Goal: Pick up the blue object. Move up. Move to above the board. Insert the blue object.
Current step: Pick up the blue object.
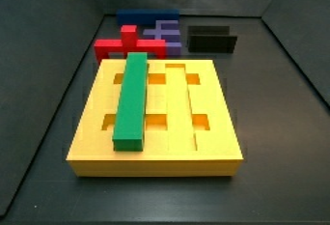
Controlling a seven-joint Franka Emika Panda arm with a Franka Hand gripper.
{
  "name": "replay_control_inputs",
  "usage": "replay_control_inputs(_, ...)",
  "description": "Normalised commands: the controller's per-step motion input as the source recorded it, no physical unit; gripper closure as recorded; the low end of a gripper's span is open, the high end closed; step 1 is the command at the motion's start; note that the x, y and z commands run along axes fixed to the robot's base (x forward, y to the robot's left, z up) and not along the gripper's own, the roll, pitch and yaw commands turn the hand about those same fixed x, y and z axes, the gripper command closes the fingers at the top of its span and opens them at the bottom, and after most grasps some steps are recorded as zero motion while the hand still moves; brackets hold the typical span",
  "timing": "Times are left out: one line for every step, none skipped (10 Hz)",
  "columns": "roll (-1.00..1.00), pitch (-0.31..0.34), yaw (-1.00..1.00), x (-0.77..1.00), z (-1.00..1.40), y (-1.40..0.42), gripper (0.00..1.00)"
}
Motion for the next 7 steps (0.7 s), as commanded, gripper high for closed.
replay_control_inputs(-0.11,-0.053,-0.81,0.08,-0.2,0.06,0.0)
replay_control_inputs(-0.07,-0.024,-0.69,0.0,-0.2,0.09,0.0)
replay_control_inputs(-0.11,-0.003,-0.54,0.02,-0.18,0.13,0.0)
replay_control_inputs(-0.02,0.001,-0.2,0.08,-0.17,0.06,0.0)
replay_control_inputs(-0.01,0.0,-0.21,0.05,-0.2,0.05,0.0)
replay_control_inputs(-0.18,-0.13,-0.09,-0.13,-0.41,0.21,0.0)
replay_control_inputs(-0.22,-0.203,-0.22,-0.16,-0.49,0.26,0.0)
